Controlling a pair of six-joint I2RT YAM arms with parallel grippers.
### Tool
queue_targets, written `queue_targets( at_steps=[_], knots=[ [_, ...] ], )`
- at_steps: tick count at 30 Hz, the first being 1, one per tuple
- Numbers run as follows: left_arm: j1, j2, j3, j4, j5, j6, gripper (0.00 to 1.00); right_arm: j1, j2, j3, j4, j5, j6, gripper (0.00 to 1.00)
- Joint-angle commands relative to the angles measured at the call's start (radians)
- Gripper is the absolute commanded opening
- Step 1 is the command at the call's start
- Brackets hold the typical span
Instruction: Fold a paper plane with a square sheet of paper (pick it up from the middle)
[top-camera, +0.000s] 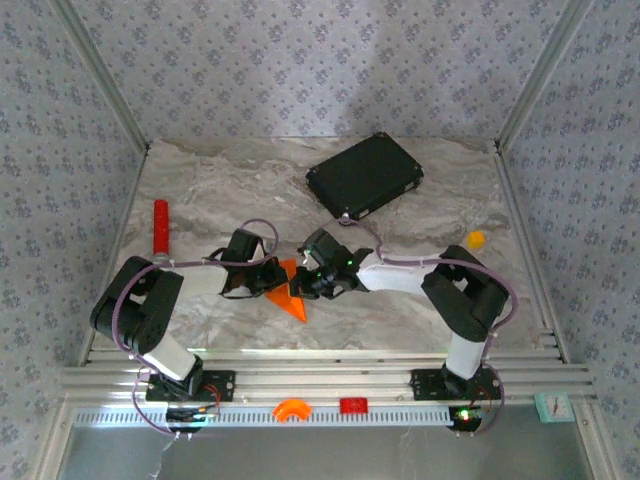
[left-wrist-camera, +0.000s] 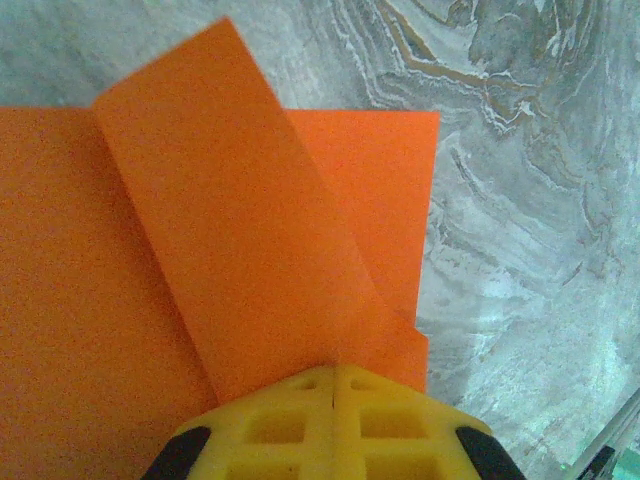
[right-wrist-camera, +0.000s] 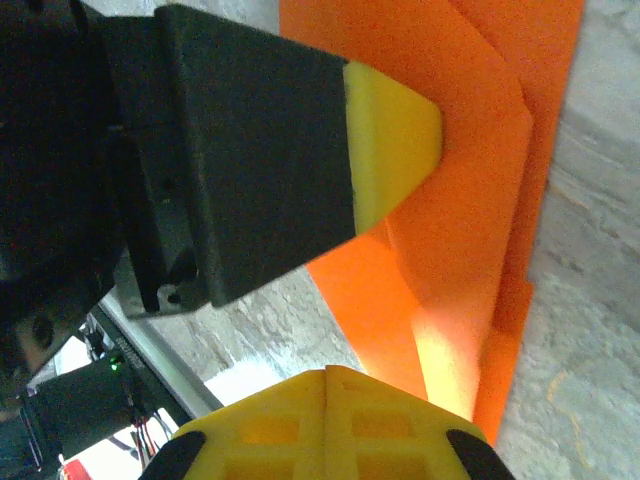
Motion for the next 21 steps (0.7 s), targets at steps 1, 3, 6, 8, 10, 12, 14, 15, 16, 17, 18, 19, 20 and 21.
queue_targets(
  at_steps=[1, 3, 6, 8, 10, 12, 14, 15, 16, 17, 18, 19, 20, 21],
  knots=[
    [0.009, 0.028, -0.030, -0.070, -0.085, 0.007, 0.00, 0.004, 0.044, 0.028, -0.010, -0.009, -0.007, 0.02],
    [0.010, 0.028, -0.028, -0.070, -0.085, 0.007, 0.00, 0.006, 0.072, 0.026, -0.023, -0.003, -0.016, 0.02],
    [0.009, 0.027, -0.029, -0.070, -0.087, 0.008, 0.00, 0.011, 0.098, 0.005, -0.096, 0.028, -0.034, 0.02],
    [0.009, 0.026, -0.032, -0.070, -0.088, 0.008, 0.00, 0.018, 0.089, -0.055, -0.073, 0.022, -0.021, 0.02],
    [0.009, 0.026, -0.034, -0.070, -0.092, 0.007, 0.00, 0.031, 0.065, -0.113, -0.036, 0.008, -0.004, 0.02],
    [0.010, 0.033, -0.038, -0.066, -0.094, 0.006, 0.00, 0.048, 0.043, -0.164, -0.024, -0.016, -0.001, 0.03],
    [0.009, 0.044, -0.036, -0.059, -0.089, 0.002, 0.00, 0.065, 0.023, -0.191, -0.013, -0.042, -0.002, 0.03],
    [0.009, 0.050, -0.036, -0.053, -0.086, 0.002, 0.00, 0.074, 0.011, -0.198, -0.010, -0.049, -0.002, 0.03],
    [0.009, 0.054, -0.035, -0.050, -0.083, -0.002, 0.00, 0.080, -0.002, -0.201, -0.015, -0.045, -0.003, 0.03],
    [0.009, 0.058, -0.036, -0.047, -0.081, -0.004, 0.00, 0.083, -0.019, -0.202, -0.019, -0.032, -0.005, 0.03],
    [0.009, 0.059, -0.037, -0.046, -0.081, -0.005, 0.00, 0.082, -0.036, -0.200, -0.019, -0.025, -0.004, 0.03],
    [0.008, 0.058, -0.037, -0.044, -0.080, -0.005, 0.00, 0.078, -0.052, -0.198, -0.016, -0.019, -0.005, 0.03],
    [0.008, 0.055, -0.038, -0.043, -0.078, -0.006, 0.00, 0.069, -0.068, -0.194, -0.009, -0.011, 0.001, 0.03],
    [0.009, 0.051, -0.040, -0.044, -0.078, -0.008, 0.00, 0.058, -0.080, -0.189, 0.003, -0.003, 0.010, 0.03]
  ],
)
